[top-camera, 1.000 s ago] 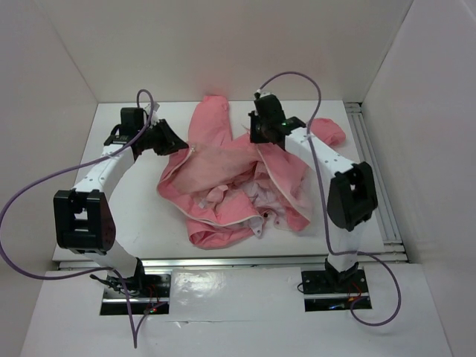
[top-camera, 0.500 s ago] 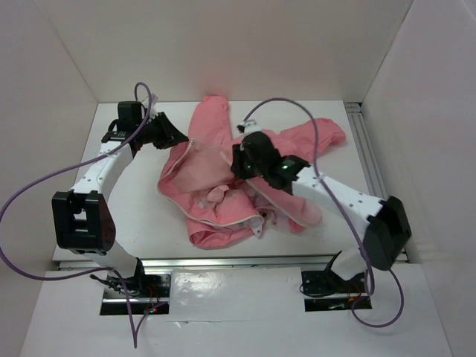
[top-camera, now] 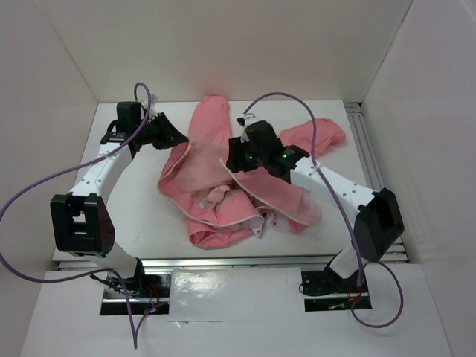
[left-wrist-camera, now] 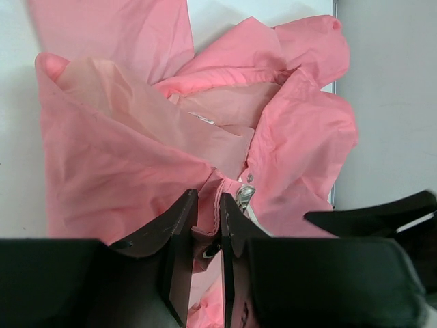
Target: Zip up the jacket
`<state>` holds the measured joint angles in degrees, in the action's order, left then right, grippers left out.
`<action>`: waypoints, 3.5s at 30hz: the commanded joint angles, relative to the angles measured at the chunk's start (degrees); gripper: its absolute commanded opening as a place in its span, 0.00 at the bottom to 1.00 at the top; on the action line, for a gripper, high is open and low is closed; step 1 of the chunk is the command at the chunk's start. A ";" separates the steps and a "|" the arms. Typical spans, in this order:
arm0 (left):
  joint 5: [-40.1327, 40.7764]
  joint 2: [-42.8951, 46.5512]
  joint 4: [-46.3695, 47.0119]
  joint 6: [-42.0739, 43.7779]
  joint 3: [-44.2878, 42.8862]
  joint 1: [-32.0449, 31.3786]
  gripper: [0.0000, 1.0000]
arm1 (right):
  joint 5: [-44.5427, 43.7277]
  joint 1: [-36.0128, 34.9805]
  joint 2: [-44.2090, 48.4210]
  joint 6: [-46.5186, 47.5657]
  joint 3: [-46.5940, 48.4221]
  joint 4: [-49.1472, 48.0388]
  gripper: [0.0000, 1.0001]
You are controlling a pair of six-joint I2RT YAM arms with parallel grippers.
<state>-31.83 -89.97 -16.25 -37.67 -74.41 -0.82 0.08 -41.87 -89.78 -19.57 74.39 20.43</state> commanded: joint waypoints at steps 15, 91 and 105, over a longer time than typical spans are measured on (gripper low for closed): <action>-1.65 1.20 0.96 1.28 0.41 0.12 0.00 | 18.46 10.04 -15.16 6.83 11.66 -1.60 0.67; -1.30 2.26 -0.54 2.25 -1.88 -0.94 0.00 | 17.94 13.57 -4.17 1.99 2.68 -7.34 0.43; -1.30 2.26 -0.54 1.72 -1.88 -1.99 0.00 | 16.54 8.20 -21.66 6.04 17.72 -2.67 0.69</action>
<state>-32.08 -89.97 -18.00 -36.16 -74.26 -2.31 17.63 -33.41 -110.52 -14.85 88.60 16.45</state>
